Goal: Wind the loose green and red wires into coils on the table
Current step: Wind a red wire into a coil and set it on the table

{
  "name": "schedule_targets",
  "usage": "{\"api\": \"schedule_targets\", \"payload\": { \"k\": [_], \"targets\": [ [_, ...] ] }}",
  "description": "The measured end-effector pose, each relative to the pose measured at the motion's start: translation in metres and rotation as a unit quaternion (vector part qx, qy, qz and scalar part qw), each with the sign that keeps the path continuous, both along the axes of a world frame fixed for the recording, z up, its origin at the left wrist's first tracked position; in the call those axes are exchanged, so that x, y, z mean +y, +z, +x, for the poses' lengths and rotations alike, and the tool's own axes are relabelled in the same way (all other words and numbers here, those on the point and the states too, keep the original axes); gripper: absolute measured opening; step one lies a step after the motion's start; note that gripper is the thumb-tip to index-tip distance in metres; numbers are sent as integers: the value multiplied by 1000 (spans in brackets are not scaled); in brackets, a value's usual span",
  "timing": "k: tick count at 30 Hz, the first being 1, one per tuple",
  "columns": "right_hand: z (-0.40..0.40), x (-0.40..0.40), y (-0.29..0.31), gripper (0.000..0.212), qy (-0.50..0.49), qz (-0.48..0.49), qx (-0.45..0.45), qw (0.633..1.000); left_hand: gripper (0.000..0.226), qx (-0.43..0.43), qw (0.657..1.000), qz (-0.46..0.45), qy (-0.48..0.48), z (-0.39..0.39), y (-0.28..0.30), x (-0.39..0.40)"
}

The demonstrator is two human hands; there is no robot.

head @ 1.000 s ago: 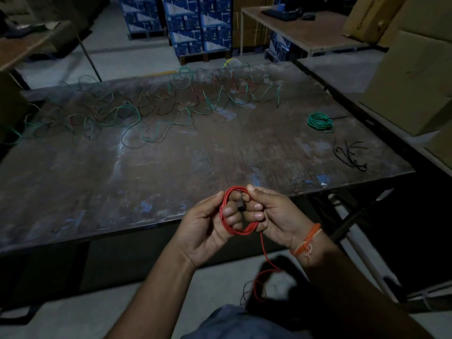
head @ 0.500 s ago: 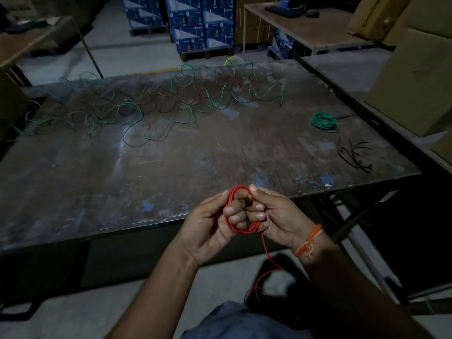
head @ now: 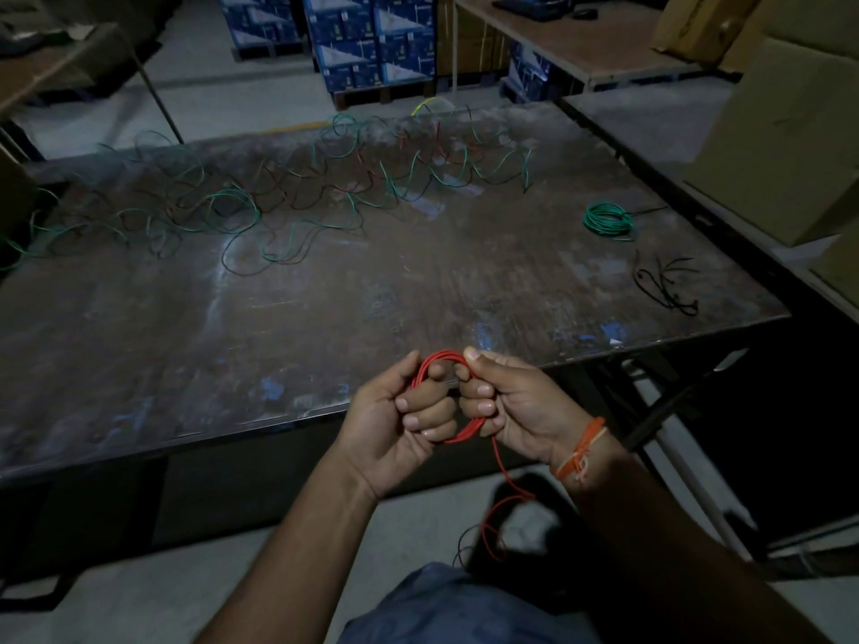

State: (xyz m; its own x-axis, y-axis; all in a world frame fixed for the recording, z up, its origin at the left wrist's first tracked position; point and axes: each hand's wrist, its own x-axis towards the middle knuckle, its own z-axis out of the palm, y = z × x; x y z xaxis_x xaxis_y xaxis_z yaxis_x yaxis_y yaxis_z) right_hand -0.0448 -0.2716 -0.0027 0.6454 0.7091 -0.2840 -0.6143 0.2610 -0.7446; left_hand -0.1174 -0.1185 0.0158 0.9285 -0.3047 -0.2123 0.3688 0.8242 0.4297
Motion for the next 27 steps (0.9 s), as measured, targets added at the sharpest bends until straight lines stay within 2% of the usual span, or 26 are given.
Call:
{"api": "schedule_targets", "payload": {
  "k": [13,17,19,22,24,27],
  "targets": [
    [-7,-2,-7,24,-8,-21,-8,1000,33,29,997,69,36,0,1,-9],
    [-9,-3,-6,25,-13,-25,-25,999,33,34,996,63,47,-1,1,-10],
    [-10,-1,-6,26,-24,-48,-70,996,34,36,997,54,51,-3,2,-10],
    [-10,-2,-6,30,-42,-138,-205,968,39,43,996,10,82,-3,-1,-2],
    [-7,-10,-10,23,-30,-205,-283,937,42,38,990,-37,129,0,-5,13],
    [-5,-29,-28,7,1,-284,-336,898,27,15,972,-83,217,4,-5,42]
  ]
}}
